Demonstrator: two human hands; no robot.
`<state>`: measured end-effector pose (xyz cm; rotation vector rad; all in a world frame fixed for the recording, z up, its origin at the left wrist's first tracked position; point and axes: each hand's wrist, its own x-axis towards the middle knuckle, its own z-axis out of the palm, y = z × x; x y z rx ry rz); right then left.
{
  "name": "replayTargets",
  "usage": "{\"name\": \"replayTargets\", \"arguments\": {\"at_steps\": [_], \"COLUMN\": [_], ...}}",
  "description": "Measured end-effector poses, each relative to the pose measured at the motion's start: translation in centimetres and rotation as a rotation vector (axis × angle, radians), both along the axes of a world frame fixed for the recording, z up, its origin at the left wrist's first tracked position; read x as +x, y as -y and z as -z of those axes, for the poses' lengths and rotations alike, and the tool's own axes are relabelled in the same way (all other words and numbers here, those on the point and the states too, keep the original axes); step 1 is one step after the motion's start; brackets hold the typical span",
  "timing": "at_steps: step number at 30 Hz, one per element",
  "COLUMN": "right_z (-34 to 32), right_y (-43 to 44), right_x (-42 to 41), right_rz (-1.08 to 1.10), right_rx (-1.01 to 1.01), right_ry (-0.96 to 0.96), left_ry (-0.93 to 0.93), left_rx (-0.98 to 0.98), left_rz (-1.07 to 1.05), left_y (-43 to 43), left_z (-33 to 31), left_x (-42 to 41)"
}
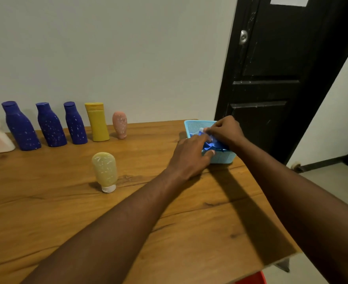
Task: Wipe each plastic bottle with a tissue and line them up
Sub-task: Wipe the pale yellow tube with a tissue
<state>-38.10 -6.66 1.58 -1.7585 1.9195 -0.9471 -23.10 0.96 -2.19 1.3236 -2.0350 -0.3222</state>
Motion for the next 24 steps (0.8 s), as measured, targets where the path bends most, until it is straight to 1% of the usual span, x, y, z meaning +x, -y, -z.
{"name": "replayTargets", "arguments": {"at_steps": [4,8,10,15,19,22,24], "right_z": [-0.9,-2.2,-2.8,-5.2,-6.4,-7.0,-7.1], "right_y": [-0.4,-1.1,-1.2,-1.9,-2.2,-2.6,-3.0], "right_x": [-0.3,-0.7,-0.6,-0.6,-0.2,0.6,1.2], "right_rz": [0.028,0.047,0.069,0.119,0.129,0.138,0.137], "right_rx": [-0.045,-0.154,-0.203,-0.299,-0.313,-0.269,-0.236], "right_ry": [0.064,0.146,0.225,0.460,0.650,0.779,0.822], "left_ry": [0.073,0.237,0.306,0.412,0.414,0.354,0.311], "left_rx": [-0.001,0.009,0.020,0.013,0.026,0.010,-0.005], "left_rz": [-0.019,-0.020,-0.027,-0.041,-0.033,-0.026,-0.032], "left_y": [0.1,0.5,0.7,0.8,1.0,0.7,0.2], "left_z": [-0.1,-0.5,-0.6,-1.2,-1.3,-1.5,-1.8], "left_x": [0.0,-0.2,-0.2,-0.5,-0.4,-0.1,0.2]}}
